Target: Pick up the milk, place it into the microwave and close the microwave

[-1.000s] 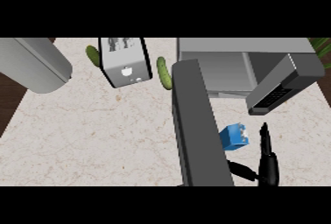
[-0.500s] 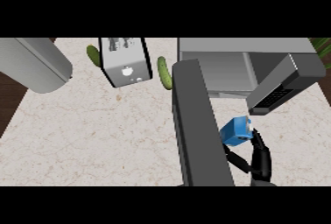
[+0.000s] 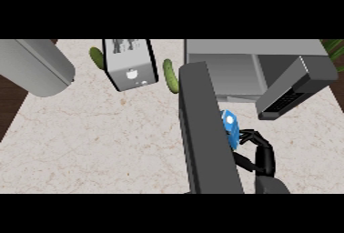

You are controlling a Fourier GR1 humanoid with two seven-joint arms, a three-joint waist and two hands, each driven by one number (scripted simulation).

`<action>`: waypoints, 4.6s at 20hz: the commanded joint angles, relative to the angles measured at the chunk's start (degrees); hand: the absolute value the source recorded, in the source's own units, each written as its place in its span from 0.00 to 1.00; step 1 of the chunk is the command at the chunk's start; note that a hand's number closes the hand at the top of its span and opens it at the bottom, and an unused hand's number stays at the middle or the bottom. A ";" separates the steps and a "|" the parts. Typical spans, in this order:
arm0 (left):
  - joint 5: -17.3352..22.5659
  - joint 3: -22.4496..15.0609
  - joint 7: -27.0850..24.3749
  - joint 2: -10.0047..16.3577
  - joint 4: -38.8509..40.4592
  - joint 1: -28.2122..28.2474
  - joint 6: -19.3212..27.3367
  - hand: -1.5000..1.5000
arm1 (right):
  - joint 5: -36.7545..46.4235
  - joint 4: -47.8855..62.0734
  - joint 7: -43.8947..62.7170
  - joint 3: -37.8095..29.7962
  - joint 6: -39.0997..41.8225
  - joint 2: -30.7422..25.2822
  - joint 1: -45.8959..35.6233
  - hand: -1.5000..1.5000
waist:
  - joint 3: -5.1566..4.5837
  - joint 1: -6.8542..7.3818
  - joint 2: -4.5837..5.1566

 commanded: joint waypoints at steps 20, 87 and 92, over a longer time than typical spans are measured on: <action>5.59 1.55 1.68 0.69 -0.31 -1.93 -1.45 0.00 | 6.05 14.33 -3.81 3.69 13.49 -6.59 -19.47 1.00 | 0.26 1.05 0.61; 0.28 -0.07 4.59 7.94 6.11 -18.25 -0.72 0.00 | 7.69 24.22 17.06 -0.87 -7.36 -21.46 -46.19 0.00 | 0.91 11.54 6.57; -1.00 -0.77 5.14 7.99 7.18 -18.68 -0.67 0.00 | 9.13 24.58 16.67 0.90 1.31 -17.64 -47.92 0.00 | 0.61 11.86 6.02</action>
